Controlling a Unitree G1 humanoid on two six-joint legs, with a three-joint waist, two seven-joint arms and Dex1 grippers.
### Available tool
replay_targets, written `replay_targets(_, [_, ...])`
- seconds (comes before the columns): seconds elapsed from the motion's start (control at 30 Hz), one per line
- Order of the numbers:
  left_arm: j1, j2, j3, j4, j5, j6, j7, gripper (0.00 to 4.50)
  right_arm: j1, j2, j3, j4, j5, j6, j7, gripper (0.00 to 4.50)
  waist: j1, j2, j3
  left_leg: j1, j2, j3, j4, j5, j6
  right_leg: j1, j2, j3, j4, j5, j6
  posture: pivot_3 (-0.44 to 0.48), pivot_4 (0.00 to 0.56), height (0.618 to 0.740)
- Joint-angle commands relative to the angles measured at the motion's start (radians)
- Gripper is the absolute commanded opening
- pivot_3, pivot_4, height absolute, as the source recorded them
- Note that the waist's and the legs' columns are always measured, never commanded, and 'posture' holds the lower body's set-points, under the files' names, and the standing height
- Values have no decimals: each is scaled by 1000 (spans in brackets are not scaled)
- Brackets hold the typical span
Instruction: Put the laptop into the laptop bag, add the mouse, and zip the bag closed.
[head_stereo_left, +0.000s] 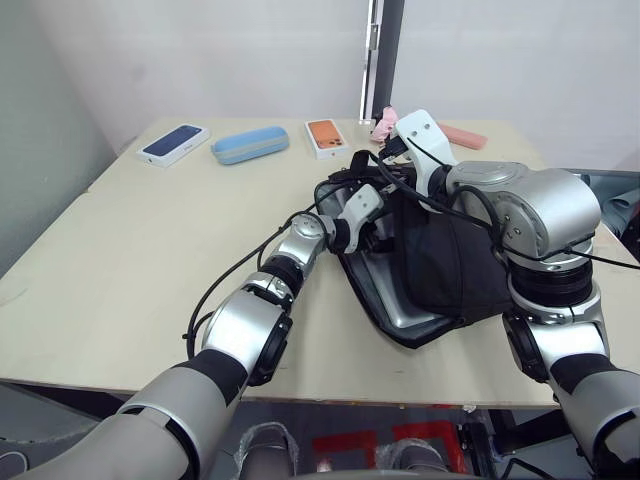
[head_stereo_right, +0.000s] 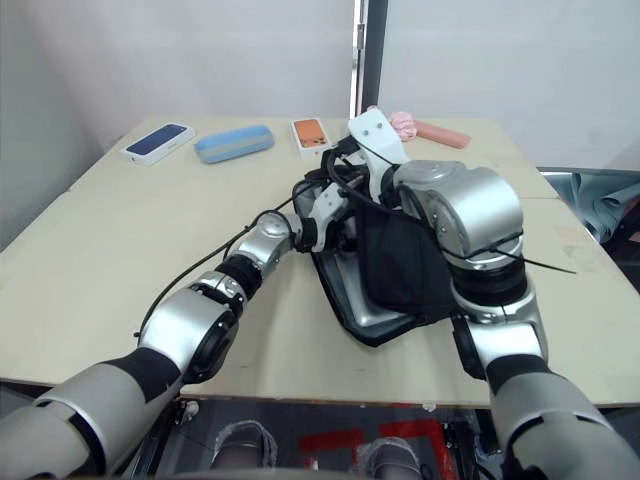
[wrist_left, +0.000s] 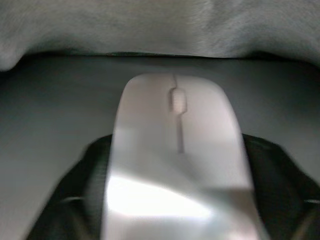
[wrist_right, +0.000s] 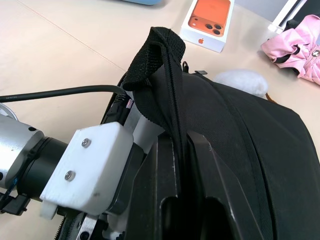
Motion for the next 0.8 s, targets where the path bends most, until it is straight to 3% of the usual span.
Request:
replay_targets(0.03, [-3,15,3,-19,29,-52,52,4473,-25,0,-47,-59,10,5,-2,0,0,0,0,0,0,0,0,0,0,0,0,0,0,0,0,0,150,740])
replay_targets(0.27, [57,30,80,-150,-94,39,-179,4473,-15,-3,-54,-61,20,5,-5,0,1,0,0,0,0,0,0,0,0,0,0,0,0,0,-1,0,150,740])
replay_targets(0.5, [195,132,56,-453,-123,210,-258,4473,-6,-4,-59,-59,28,5,-3,0,1,0,0,0,0,0,0,0,0,0,0,0,0,-3,-6,0,150,740])
replay_targets(0.8, [432,397,79,-1000,-223,489,-298,4473,27,-23,-54,-47,33,-18,12,0,-3,0,0,0,0,0,-1,0,0,0,0,-1,-1,-6,-10,0,150,740])
